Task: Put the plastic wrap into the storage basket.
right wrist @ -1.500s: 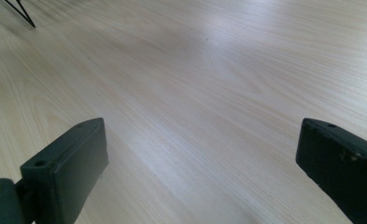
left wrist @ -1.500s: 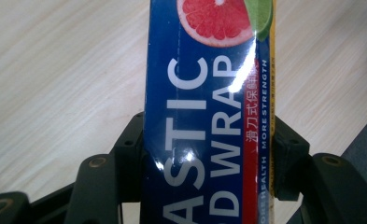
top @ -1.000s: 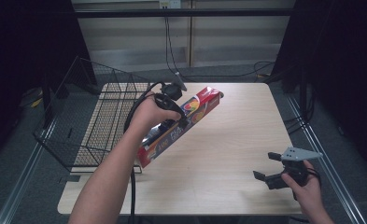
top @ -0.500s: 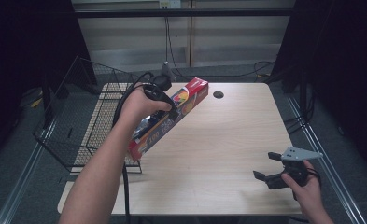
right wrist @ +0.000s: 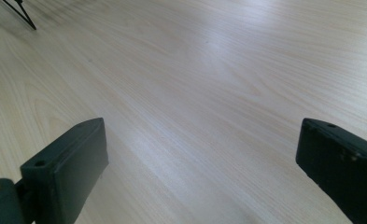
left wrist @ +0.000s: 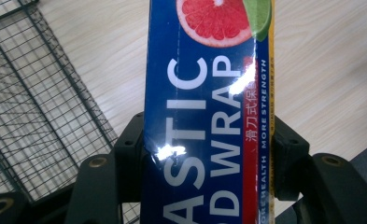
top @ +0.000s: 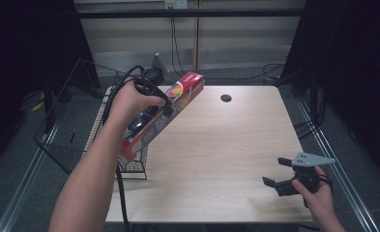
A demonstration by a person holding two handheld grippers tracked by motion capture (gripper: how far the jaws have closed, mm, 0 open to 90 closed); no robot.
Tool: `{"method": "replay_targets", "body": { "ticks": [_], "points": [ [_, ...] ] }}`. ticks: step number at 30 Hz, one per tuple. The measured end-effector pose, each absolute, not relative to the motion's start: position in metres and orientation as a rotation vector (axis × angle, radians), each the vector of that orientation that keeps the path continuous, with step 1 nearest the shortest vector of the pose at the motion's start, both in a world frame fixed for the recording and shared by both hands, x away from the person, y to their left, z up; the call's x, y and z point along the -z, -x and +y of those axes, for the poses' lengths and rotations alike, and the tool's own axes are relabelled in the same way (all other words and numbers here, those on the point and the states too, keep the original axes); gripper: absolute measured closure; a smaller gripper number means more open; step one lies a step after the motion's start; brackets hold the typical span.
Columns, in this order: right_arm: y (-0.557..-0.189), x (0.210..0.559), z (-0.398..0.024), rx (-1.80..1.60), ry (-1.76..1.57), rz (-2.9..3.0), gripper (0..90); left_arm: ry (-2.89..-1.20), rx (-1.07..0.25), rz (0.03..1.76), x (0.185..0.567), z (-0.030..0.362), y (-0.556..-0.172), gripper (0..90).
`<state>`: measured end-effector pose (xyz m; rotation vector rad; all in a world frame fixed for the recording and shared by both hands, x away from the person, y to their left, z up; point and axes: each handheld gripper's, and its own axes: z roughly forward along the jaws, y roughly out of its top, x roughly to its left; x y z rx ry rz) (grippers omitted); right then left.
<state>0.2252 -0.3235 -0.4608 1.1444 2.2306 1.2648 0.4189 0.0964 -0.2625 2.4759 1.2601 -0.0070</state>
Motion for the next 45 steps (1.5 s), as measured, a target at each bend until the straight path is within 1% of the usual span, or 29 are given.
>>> {"method": "replay_targets", "body": {
  "ticks": [23,25,38,45],
  "points": [
    [-0.225,0.460,-0.323,-1.266,-1.157,2.214,2.0,-2.444,-0.040,1.394,0.244,0.142,-0.418,43.7],
    [-0.225,0.460,-0.323,-1.266,-1.156,2.215,2.0,-2.421,-0.049,1.425,0.244,0.145,-0.418,43.6],
    [-0.225,0.461,-0.323,-1.265,-1.155,2.214,2.0,-2.415,-0.068,1.470,0.242,0.163,-0.418,43.7],
    [-0.225,0.461,-0.323,-1.263,-1.151,2.219,2.0,-2.373,-0.088,1.525,0.242,0.177,-0.418,43.6]
  ]
}}
